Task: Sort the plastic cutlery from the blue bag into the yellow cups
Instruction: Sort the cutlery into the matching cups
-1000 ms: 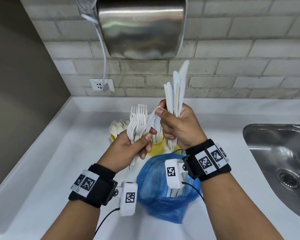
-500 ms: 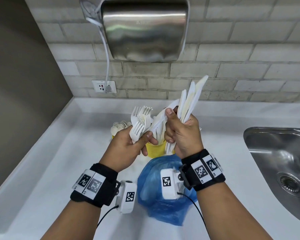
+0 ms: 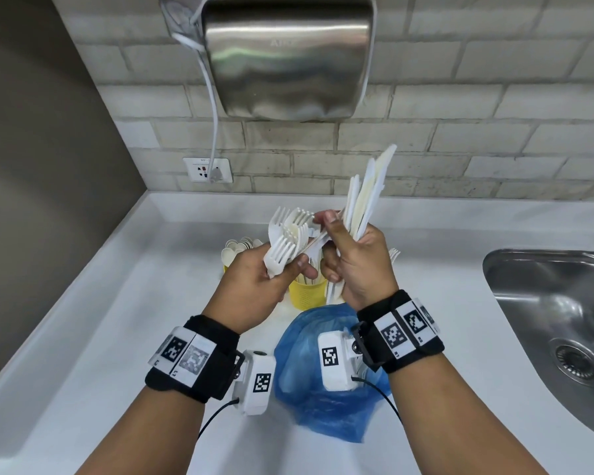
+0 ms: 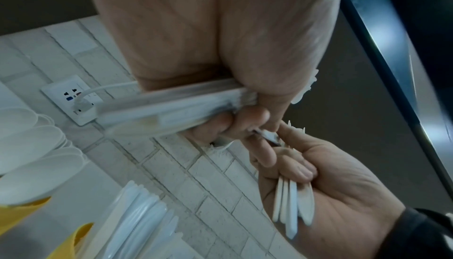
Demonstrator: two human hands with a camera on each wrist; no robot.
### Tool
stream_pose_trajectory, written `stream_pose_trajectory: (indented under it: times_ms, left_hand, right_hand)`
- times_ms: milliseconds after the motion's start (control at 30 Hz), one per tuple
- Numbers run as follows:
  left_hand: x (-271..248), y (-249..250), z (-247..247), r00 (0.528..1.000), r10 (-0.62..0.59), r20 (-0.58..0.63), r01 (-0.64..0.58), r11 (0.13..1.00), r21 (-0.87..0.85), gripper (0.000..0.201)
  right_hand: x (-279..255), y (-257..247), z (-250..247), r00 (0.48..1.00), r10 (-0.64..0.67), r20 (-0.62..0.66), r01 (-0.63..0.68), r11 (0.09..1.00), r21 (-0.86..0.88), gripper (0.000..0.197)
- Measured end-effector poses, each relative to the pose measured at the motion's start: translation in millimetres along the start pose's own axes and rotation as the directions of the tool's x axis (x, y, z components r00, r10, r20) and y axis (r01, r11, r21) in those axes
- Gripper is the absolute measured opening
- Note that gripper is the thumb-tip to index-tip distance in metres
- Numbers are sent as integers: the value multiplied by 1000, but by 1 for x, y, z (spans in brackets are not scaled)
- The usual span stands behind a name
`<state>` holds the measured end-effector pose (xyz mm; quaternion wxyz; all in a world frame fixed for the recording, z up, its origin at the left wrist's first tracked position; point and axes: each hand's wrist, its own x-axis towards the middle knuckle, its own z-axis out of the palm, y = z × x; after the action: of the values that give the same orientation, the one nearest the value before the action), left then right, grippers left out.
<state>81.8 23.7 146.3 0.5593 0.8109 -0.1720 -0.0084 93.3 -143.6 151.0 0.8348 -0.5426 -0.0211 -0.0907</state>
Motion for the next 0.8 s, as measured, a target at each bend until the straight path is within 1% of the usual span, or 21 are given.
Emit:
stream_pose_trajectory:
  times_ms: [100,133,200,233,267,333,367,433,467,533,600,667,700,733,767,800]
  left_hand:
    - [1,2,0,999,26,21,-25,998,-52,23]
    - [0,2,0,998,47,37,-43,994,-104,26]
    - [-2,1,1,994,94,60,-77,968,-240,29]
    - [-2,0,1,992,110,63,-85,946,-312,30]
    - [-3,-2,1,991,113,64,-81,923,-375,32]
    - [-3,-4,1,992,100,75,-52,876,-479,35]
    - [-3,-5,1,992,96,85,-38,853,-520,35]
    - [-3,-4,1,989,95,112,-12,810,-586,32]
    - [-3,-4,1,987,102,125,-5,791,-612,31]
    - [-3,-4,-1,982,117,148,7,760,-650,34]
    - [-4,-2,-2,979,119,165,25,735,-678,35]
    - [-5,0,-2,979,112,168,35,727,-686,34]
    - [-6,4,-2,982,111,154,19,750,-661,31]
    - [-8,6,-2,986,121,115,-29,802,-596,28]
    - [-9,9,-2,987,155,49,-113,873,-474,24]
    - [-9,11,-3,976,214,-24,-211,930,-300,24]
  right_hand:
    - [2,-1,3,999,5,-40,-3,999,49,27]
    - [3,-2,4,997,21,-70,-14,995,97,28]
    - [7,-5,4,983,84,-163,-42,968,247,29]
    - [9,-6,1,968,135,-210,-56,937,344,28]
    - [12,-7,-3,953,197,-230,-75,890,449,29]
    - [14,-9,-9,921,326,-212,-130,772,622,31]
    - [15,-8,-12,901,379,-212,-150,730,667,31]
    - [14,-5,-15,871,435,-229,-162,695,701,29]
    - [13,-3,-15,869,440,-227,-160,684,712,29]
    - [11,-1,-13,875,436,-211,-152,660,736,34]
    - [9,0,-11,894,408,-184,-144,651,745,38]
    - [9,-1,-10,917,364,-164,-136,671,729,38]
    - [9,-1,-9,925,345,-162,-132,688,713,36]
    - [10,-1,-9,931,326,-163,-126,708,695,35]
    - [11,-1,-9,936,309,-167,-118,726,678,34]
    - [12,0,-9,941,291,-173,-107,741,663,33]
